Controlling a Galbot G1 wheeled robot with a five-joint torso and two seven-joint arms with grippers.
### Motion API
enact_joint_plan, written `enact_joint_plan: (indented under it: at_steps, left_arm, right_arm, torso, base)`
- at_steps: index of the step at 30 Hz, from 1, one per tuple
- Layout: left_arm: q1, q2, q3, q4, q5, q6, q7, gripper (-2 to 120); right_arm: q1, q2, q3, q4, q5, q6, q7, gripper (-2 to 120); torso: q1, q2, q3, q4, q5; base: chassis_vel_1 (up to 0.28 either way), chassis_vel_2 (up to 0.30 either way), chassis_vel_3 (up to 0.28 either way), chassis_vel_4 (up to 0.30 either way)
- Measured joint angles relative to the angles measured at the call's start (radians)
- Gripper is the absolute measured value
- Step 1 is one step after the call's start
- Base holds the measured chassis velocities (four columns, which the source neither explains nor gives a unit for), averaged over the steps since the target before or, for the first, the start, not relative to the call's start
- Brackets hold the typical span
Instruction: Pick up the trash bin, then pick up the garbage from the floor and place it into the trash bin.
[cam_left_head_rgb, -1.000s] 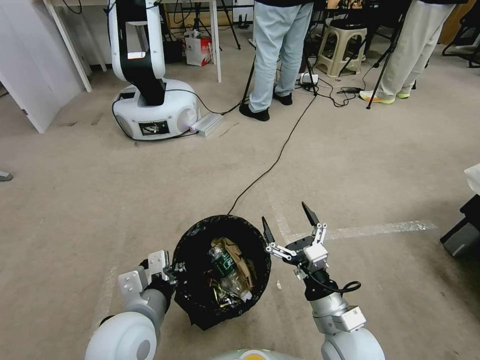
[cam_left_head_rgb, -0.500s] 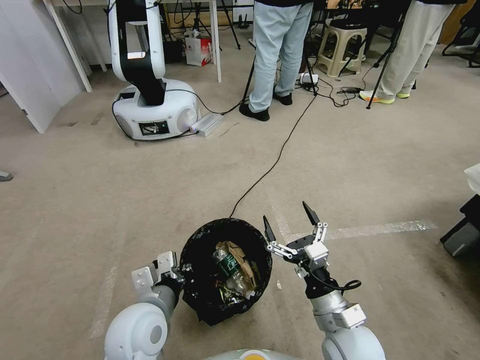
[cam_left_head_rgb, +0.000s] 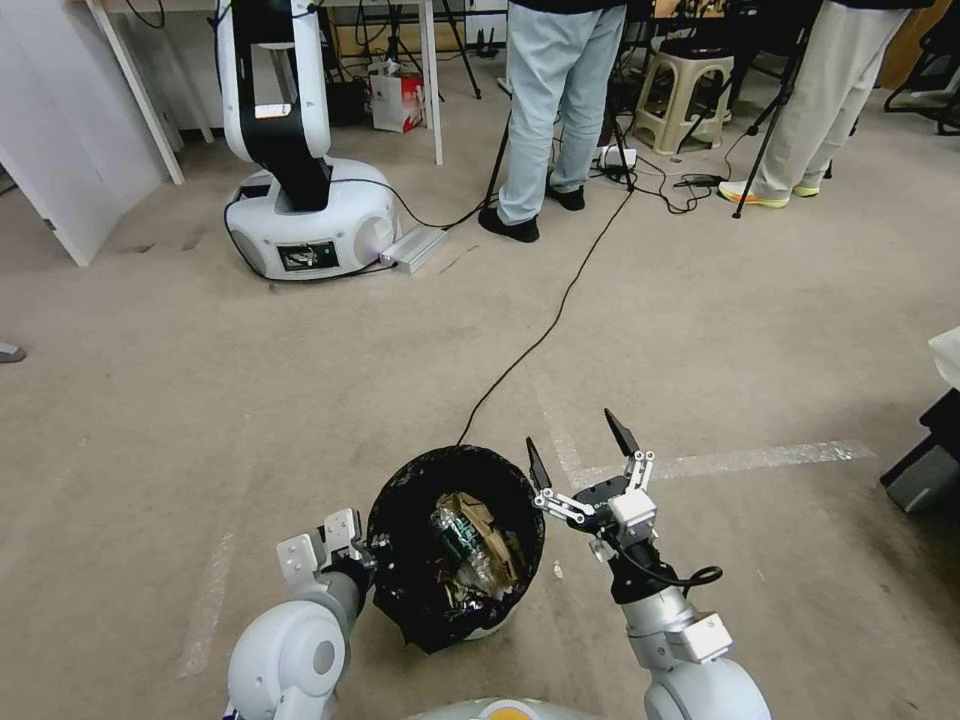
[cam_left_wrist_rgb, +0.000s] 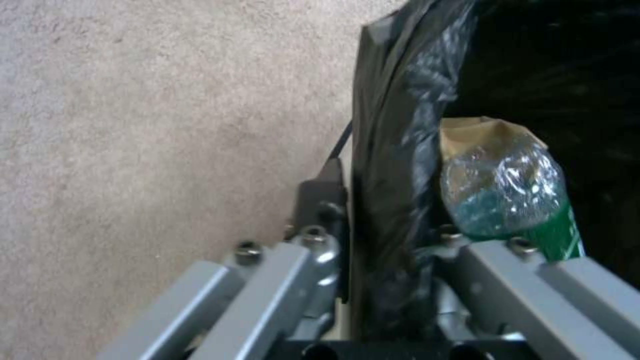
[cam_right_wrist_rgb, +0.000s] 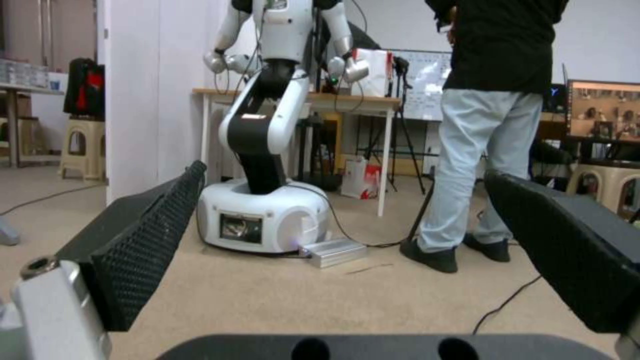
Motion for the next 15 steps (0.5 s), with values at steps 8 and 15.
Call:
enact_joint_plan:
  at_steps: [8, 15]
  left_arm:
    - [-0.007, 0.005, -0.007, 0.001, 0.001, -0.006, 0.003, 48]
    - [-0.013, 0.006, -0.011, 0.005, 0.011, -0.01, 0.003, 73]
  right_arm:
    - [-0.005, 0.003, -0.009, -0.007, -0.009, 0.006, -0.007, 100]
    - [-0.015, 0.006, -0.013, -0.013, -0.02, 0.014, -0.013, 100]
  torso:
    - [0.0, 0.0, 0.0, 0.0001, 0.0]
    - [0.0, 0.0, 0.0, 0.0001, 0.0]
  base:
    - [0.0, 0.0, 0.0, 0.0]
    - [0.0, 0.0, 0.0, 0.0]
